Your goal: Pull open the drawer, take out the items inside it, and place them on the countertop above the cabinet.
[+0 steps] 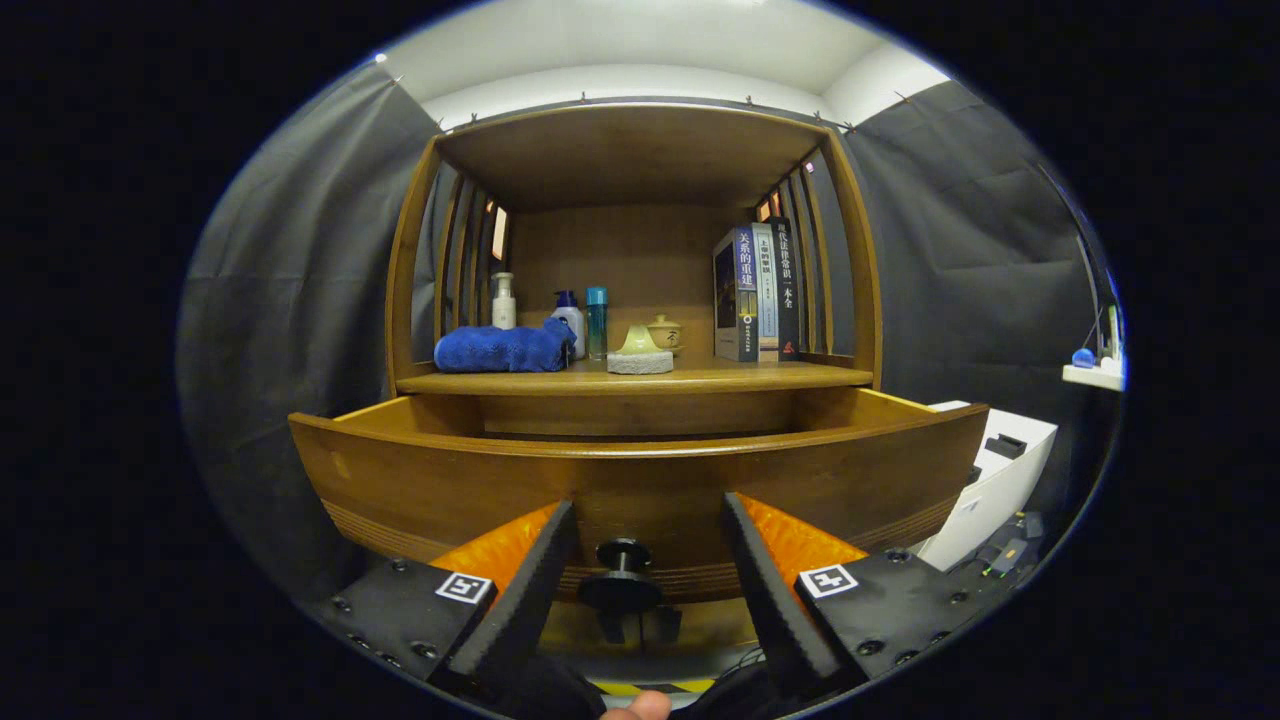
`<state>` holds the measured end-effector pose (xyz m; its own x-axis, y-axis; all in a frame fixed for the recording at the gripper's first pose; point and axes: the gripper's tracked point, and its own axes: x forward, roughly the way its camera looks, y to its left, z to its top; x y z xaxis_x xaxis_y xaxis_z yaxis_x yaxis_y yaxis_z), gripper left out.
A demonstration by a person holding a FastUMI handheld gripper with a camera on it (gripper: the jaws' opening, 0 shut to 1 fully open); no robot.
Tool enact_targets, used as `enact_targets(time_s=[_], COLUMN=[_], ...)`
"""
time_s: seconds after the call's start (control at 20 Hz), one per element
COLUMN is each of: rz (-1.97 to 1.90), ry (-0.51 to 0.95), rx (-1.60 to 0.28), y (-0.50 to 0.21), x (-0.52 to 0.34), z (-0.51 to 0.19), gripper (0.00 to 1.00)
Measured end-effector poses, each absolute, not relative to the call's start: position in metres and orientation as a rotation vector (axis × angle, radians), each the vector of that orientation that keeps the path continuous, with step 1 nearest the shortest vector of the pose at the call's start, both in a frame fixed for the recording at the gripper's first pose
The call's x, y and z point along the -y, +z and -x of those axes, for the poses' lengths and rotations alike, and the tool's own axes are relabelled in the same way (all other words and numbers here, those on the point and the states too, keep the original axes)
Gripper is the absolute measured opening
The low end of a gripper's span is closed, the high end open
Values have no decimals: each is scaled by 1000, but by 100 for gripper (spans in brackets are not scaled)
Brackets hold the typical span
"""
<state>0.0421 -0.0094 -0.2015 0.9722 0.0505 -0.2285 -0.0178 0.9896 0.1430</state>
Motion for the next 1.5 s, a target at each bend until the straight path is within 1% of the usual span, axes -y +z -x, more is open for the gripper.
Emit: enact_targets(time_s=[0.3,1.1,1.5], rz=[-131,-137,-106], ry=[52,66,63], rx=[-225,-244,-251], y=[-199,-208,-210], x=[12,19,24], z=[-63,-155,-181], gripper=[97,98,98])
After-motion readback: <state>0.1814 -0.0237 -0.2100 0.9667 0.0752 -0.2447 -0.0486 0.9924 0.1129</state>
